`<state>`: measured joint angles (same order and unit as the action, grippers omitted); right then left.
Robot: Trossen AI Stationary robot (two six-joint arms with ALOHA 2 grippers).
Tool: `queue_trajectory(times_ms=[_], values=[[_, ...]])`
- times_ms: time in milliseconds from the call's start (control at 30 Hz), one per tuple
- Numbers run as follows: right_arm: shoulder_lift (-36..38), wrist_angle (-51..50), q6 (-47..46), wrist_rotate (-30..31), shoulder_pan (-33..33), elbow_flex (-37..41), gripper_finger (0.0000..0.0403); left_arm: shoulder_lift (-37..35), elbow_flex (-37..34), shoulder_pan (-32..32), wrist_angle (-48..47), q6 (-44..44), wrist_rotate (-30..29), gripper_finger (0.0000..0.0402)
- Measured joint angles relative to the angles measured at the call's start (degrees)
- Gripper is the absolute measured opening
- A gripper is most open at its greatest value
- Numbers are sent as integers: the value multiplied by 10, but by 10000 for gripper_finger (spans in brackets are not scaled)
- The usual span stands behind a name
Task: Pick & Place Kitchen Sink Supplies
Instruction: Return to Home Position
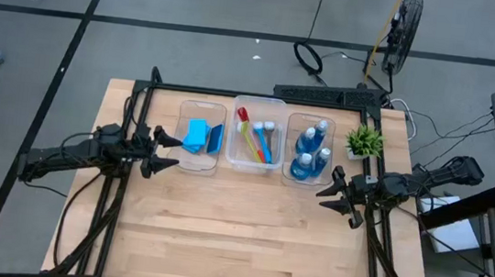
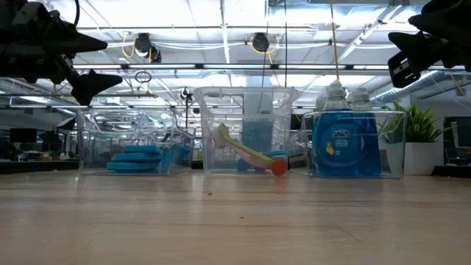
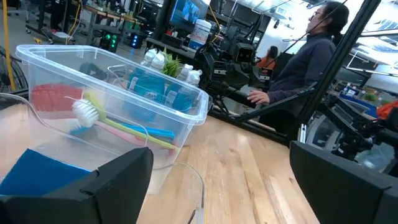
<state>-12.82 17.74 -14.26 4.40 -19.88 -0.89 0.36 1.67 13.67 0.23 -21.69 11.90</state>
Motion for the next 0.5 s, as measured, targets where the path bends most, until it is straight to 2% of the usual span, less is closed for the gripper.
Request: queue_trajectory(times_ms=[233, 500], values=[[0, 0, 0, 0, 0, 0, 116, 0, 0, 0, 0, 0, 0, 365], [0, 0, 0, 0, 0, 0, 116, 0, 0, 0, 0, 0, 0, 379]])
